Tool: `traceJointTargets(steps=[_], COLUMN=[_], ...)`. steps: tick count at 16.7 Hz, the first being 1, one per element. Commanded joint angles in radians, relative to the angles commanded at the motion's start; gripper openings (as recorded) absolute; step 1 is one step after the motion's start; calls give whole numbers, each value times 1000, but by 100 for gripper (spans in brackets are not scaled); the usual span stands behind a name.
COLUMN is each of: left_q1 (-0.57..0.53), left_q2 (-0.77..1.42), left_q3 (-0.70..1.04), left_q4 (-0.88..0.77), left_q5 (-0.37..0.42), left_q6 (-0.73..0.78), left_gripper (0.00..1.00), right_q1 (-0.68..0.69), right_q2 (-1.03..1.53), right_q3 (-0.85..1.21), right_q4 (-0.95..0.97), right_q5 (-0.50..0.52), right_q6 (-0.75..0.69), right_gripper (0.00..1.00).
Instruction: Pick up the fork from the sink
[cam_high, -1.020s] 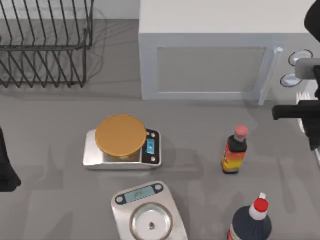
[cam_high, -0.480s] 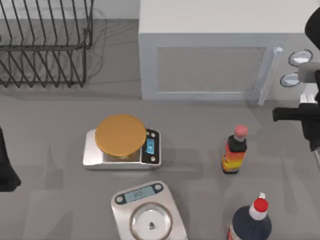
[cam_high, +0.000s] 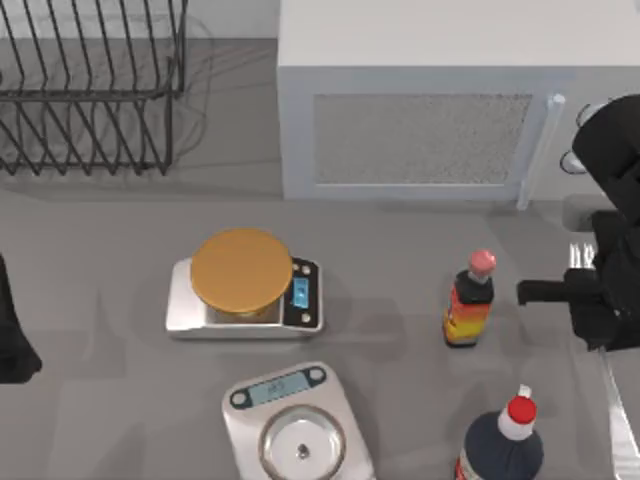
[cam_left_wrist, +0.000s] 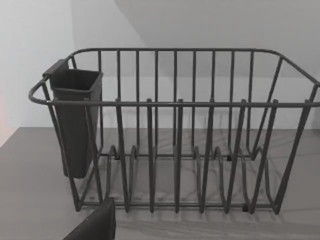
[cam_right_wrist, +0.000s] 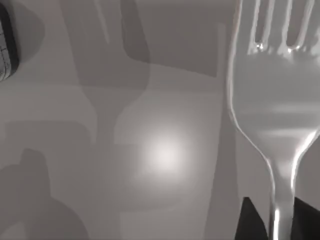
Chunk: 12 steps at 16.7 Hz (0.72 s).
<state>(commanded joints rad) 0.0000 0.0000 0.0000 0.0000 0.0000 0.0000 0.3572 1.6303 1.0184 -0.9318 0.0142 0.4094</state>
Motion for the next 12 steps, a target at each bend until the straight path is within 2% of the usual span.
traceJointTargets(steps=[6,12], left_q1=[0,0], left_q2=[0,0], left_q3=[0,0], left_q4=[0,0], left_q5=[0,0], left_q6=[0,0], left_gripper=[100,100], right_q1=[22,22], right_q2=[15,15], right_q3=[-38,-38], right_q4=[26,26], right_q5=[-14,-14], right_q6=[-19,-19], right_gripper=[0,45])
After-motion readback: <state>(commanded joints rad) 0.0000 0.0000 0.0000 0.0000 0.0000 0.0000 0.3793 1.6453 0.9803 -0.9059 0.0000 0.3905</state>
